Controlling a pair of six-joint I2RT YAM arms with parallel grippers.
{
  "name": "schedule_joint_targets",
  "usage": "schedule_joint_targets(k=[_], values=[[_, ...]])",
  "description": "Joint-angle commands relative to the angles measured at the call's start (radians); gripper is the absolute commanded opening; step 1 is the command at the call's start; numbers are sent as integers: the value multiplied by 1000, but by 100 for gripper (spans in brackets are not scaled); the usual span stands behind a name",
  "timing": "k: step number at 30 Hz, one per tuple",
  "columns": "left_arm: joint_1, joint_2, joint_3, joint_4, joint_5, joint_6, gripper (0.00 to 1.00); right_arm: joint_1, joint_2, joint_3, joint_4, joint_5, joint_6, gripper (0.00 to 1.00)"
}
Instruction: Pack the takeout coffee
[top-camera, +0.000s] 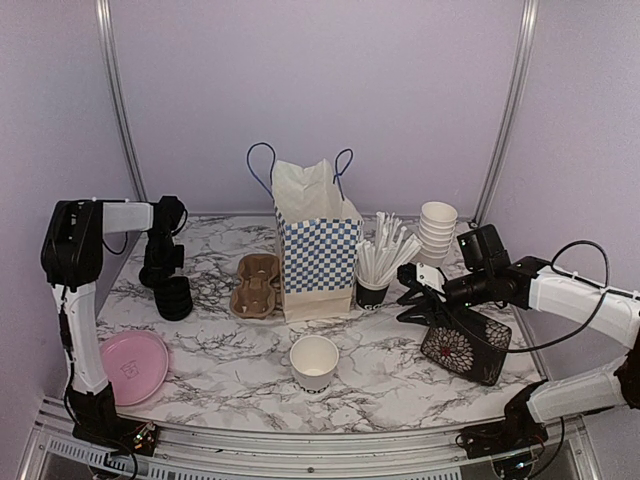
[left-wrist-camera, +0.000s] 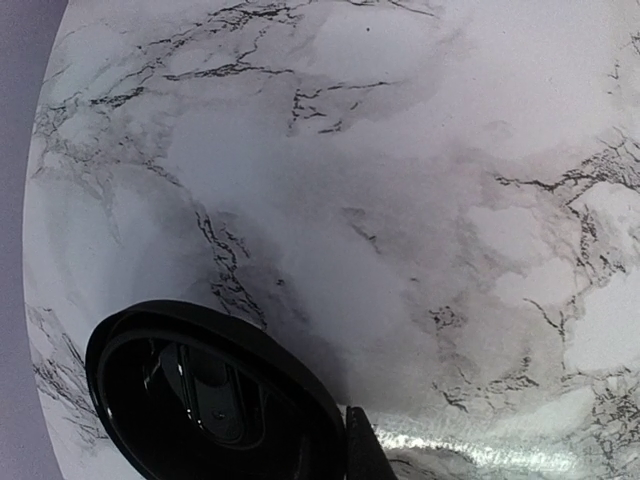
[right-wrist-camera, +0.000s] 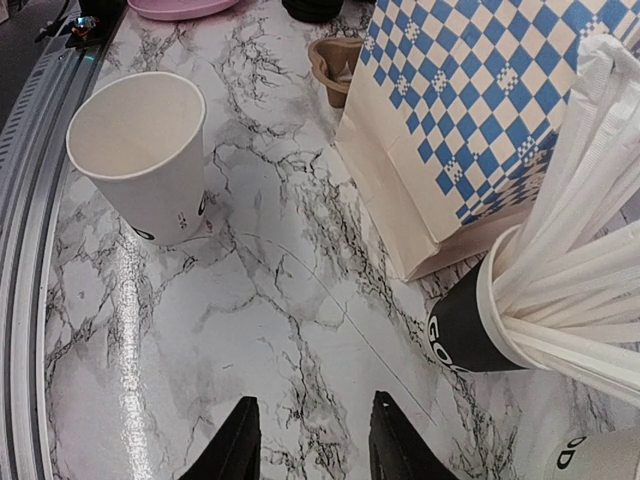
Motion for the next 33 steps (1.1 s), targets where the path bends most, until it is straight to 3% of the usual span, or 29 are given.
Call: schedule_joint_targets(k=[1, 8, 15, 19, 23, 33], values=[[-15, -101, 34, -42, 0, 22, 7, 4, -4, 2, -21, 1, -8, 36], [-95, -281, 68, -42, 111, 72, 6, 3, 5, 47, -42, 2, -2, 35], [-304, -432, 137, -20, 256, 82, 6, 1, 54, 293, -191, -47, 10, 36], [-376, -524, 159, 23, 409, 4, 6, 1, 95, 478, -238, -90, 95, 38], [-418, -652, 71, 214, 628, -81, 7, 1, 95, 564, -166, -158, 227, 48], [-523, -832, -102, 581, 885, -224, 8, 21, 239, 668, 113, -378, 610, 74]])
